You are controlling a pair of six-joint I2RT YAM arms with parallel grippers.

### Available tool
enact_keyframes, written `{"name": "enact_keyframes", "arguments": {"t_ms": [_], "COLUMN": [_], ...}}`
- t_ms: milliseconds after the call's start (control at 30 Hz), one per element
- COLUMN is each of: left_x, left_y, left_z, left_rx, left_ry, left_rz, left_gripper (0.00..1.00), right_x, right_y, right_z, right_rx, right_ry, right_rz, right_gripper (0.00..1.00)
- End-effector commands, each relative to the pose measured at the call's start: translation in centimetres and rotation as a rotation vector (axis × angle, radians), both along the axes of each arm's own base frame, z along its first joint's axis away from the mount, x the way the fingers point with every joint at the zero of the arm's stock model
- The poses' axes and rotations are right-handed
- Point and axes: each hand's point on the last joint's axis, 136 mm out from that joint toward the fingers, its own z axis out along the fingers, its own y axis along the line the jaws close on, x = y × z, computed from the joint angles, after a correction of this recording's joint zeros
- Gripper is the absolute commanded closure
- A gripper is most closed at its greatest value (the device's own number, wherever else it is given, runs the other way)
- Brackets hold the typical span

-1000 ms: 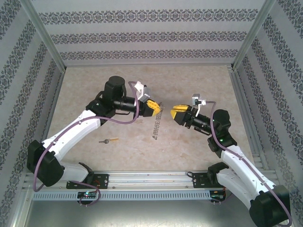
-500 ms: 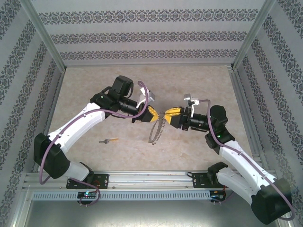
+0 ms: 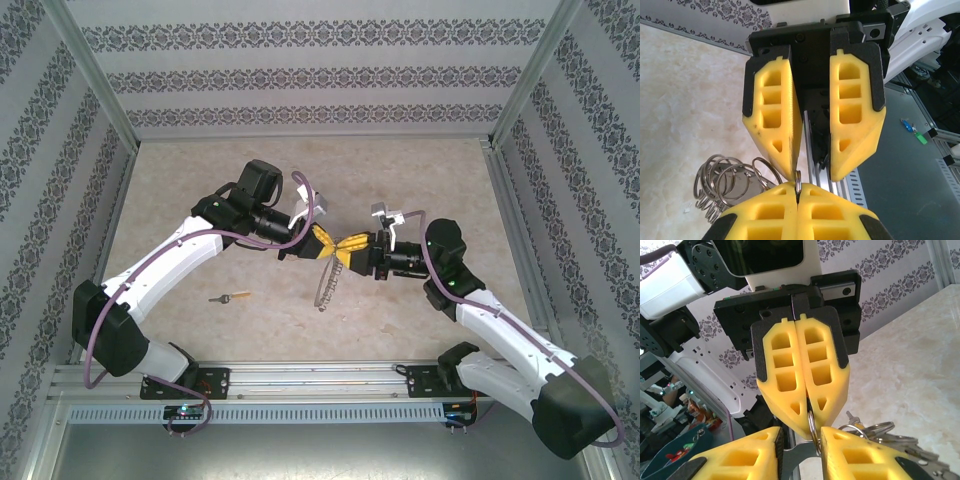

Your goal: Put the keys on the keyring

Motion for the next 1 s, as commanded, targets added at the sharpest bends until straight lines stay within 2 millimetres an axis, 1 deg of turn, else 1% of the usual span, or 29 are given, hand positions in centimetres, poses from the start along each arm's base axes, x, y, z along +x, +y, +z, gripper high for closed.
{"name": "enact_keyframes", "arguments": {"t_ms": [0, 100, 167, 200, 267, 333, 367, 433, 500, 567, 600, 700, 833, 967], "left_x": [-0.5, -0.5, -0.6, -0.6, -0.7, -0.5, -0.3, 0.4, 1.6, 3.5, 4.2, 5.2, 5.6, 5.2], "left_y": [-0.1, -0.2, -0.2, -0.2, -0.2, -0.3, -0.4, -0.4, -0.2, 0.3, 0.7, 1.6, 1.7, 1.4], "left_z": [2.1, 2.2, 2.2, 2.3, 2.3, 2.3, 2.3, 2.5, 2.8, 4.2, 5.0, 6.8, 6.8, 6.0], "left_rx": [-0.051, -0.056, -0.057, -0.059, -0.06, -0.061, -0.059, -0.059, -0.066, -0.116, -0.146, -0.193, -0.183, -0.19], "left_ry": [-0.038, -0.04, -0.038, -0.039, -0.037, -0.035, -0.034, -0.047, -0.095, -0.176, -0.205, -0.238, -0.209, -0.183], "left_rz": [-0.036, -0.038, -0.041, -0.041, -0.045, -0.039, -0.028, 0.017, 0.11, 0.256, 0.318, 0.421, 0.449, 0.426], "left_gripper": [1.0, 1.0, 1.0, 1.0, 1.0, 1.0, 0.96, 0.79, 0.7, 0.61, 0.58, 0.57, 0.59, 0.64], "right_x": [-0.6, -0.5, -0.4, -0.3, -0.2, 0.0, 0.1, 0.3, 0.6, 0.7, 0.9, 1.0, 1.0, 1.1], "right_y": [0.4, 0.5, 0.5, 0.5, 0.5, 0.4, 0.4, 0.2, 0.0, -0.4, -0.5, -0.8, -1.0, -1.1], "right_z": [1.8, 1.8, 1.8, 1.9, 2.0, 2.1, 2.2, 2.2, 2.3, 2.5, 2.6, 2.9, 3.4, 3.7], "right_rx": [0.027, 0.025, 0.026, 0.027, 0.029, 0.031, 0.032, 0.032, 0.034, 0.04, 0.043, 0.054, 0.065, 0.074], "right_ry": [-0.088, -0.089, -0.092, -0.097, -0.102, -0.111, -0.115, -0.128, -0.139, -0.15, -0.152, -0.162, -0.175, -0.184], "right_rz": [0.039, 0.034, 0.028, 0.024, 0.015, 0.002, -0.006, -0.031, -0.054, -0.071, -0.08, -0.094, -0.105, -0.116], "right_gripper": [0.74, 0.8, 0.86, 0.89, 0.99, 1.0, 1.0, 1.0, 1.0, 1.0, 1.0, 1.0, 1.0, 1.0]}}
